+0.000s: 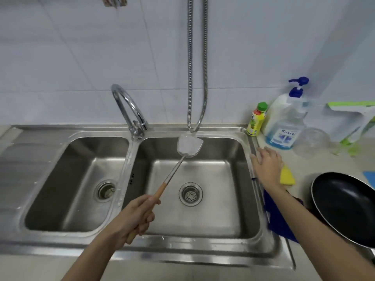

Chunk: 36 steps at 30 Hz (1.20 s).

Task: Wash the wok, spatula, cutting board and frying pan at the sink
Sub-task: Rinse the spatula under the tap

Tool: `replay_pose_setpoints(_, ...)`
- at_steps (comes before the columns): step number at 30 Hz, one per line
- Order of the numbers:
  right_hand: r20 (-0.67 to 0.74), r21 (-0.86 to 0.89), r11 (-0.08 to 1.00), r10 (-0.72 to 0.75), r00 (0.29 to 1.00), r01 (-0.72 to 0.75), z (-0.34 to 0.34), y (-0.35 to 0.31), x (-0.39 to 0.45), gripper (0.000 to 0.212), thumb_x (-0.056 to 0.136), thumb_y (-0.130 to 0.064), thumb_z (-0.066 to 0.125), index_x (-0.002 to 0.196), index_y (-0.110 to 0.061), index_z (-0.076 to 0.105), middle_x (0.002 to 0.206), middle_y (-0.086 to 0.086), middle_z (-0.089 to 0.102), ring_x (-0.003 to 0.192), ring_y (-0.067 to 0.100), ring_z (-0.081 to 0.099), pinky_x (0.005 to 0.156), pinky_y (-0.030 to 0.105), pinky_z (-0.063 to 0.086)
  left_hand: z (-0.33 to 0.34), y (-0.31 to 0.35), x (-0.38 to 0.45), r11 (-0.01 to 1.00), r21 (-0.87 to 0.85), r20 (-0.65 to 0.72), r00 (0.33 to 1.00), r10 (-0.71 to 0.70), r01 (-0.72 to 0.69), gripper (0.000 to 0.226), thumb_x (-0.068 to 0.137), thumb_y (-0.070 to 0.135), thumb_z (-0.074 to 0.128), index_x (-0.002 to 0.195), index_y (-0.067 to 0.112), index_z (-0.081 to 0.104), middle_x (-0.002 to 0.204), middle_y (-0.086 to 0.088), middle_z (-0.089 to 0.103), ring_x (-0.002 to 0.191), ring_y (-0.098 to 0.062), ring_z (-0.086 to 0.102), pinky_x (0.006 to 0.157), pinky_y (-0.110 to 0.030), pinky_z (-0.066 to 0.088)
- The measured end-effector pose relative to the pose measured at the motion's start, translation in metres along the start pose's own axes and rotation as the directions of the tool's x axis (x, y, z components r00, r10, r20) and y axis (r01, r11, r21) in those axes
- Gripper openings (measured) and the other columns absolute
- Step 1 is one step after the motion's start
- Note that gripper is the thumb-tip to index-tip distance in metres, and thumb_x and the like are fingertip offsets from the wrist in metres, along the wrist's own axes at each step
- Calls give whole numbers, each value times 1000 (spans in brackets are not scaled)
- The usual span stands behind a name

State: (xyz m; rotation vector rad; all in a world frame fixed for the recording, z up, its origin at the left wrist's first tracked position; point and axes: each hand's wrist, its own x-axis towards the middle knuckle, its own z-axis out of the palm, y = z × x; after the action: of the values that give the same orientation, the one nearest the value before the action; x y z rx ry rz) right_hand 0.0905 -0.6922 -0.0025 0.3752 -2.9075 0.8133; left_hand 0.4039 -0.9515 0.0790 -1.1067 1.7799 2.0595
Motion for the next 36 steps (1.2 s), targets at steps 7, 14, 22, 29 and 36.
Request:
replay_pose_setpoints(7,177,439,821,-478,860,365,58,-190,10,20,92,-22,57,104,-12,69,101,4,65,95,15,55,85,25,41,-33,-24,-35,996,-80,-278,959,-64,44,31,103,25,41,104,-4,54,58,-1,42,40,-11,25,40,-17,17)
replay_pose_setpoints(14,440,412,748,-664,605,521,102,-337,38,26,86,-32,60,98,-11,66,82,0,59,80,22,59,72,34,46,-45,-33,-56,983,-178,-348,932,-104,43,32,102,29,43,103,1,56,56,-1,42,37,-11,24,38,-16,17)
replay_pose_setpoints(22,489,102,594,-729,480,798,143,-370,62,29,96,-26,46,84,-5,63,89,13,66,85,32,62,74,36,47,-45,-26,-52,984,-163,-293,949,-115,69,29,100,28,46,102,0,53,66,-7,42,37,-11,25,38,-18,16)
replay_pose_setpoints(29,549,7,585,-680,486,811,245,-343,84,30,97,-33,48,85,-9,61,80,6,57,74,27,63,64,31,44,-41,-21,-50,987,-132,-306,944,-126,89,27,100,29,48,102,4,57,63,-4,44,36,-10,28,37,-19,19)
replay_pose_setpoints(36,475,394,684,-724,501,614,170,-344,45,27,94,-32,48,83,-14,64,75,0,61,67,11,54,64,25,40,-44,-18,-51,991,-95,-307,944,-123,98,28,99,30,49,100,2,56,61,-2,43,38,-11,27,38,-20,21)
